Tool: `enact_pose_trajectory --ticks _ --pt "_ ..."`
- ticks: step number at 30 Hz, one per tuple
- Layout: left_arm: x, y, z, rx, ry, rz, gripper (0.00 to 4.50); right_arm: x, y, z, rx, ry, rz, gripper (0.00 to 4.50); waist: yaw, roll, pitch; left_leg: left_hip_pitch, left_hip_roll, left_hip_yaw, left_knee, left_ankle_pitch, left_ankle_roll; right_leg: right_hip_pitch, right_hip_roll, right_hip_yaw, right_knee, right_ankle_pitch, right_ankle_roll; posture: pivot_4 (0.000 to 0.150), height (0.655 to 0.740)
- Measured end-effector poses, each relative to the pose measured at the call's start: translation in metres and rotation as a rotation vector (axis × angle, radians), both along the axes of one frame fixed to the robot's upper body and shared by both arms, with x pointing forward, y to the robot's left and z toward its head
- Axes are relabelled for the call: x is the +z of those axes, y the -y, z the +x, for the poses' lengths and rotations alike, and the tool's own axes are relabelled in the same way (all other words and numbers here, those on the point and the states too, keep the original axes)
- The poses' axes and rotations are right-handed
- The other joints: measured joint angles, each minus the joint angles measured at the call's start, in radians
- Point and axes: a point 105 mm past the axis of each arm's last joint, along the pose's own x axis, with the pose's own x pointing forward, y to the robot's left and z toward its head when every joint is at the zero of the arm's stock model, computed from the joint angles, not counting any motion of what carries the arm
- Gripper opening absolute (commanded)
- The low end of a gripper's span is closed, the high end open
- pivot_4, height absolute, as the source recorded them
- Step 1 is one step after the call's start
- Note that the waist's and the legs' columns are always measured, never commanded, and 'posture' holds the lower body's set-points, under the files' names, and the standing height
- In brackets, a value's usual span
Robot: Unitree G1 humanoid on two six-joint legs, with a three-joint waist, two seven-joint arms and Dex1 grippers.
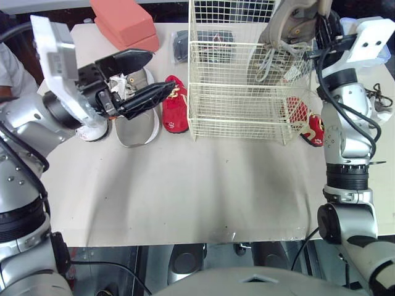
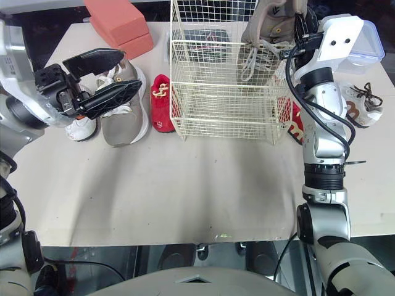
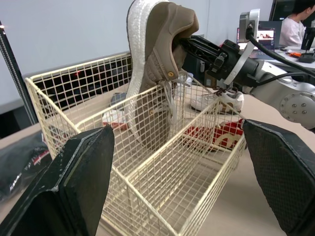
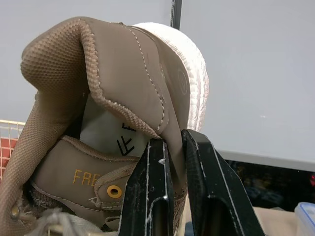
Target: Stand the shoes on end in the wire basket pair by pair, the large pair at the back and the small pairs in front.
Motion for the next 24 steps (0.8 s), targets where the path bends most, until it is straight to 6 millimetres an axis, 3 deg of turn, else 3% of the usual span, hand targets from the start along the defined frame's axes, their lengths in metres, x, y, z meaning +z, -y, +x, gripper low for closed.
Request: enact_pose_trajectory --ticks 8,20,24 --pt "0.002 0.001 -0.002 -0.026 0.034 -0.008 4.5 -0.004 0.011 -0.006 -0.035 -0.012 0.005 4.45 -0.004 0.0 0.0 0.0 0.0 0.0 0.0 0.0 0.0 0.0 0.0 0.0 0.0 0.0 0.0 0.15 0.686" --pt "-0.004 -0.012 0.006 0.037 0.033 -0.012 4.5 -0.009 0.028 -0.044 0.024 -0.022 -0.079 4.45 -0.003 0.0 0.0 0.001 0.0 0.001 0.0 0.0 0.0 0.0 0.001 0.001 0.0 0.0 0.0 0.15 0.686" --pt "-0.011 -0.031 0.02 0.138 0.011 -0.023 4.5 -0.016 -0.004 -0.07 0.348 -0.127 -0.086 4.45 -0.007 0.0 0.0 0.001 0.001 0.001 -0.001 0.0 0.0 0.0 0.002 0.001 0.0 0.0 0.0 0.15 0.686"
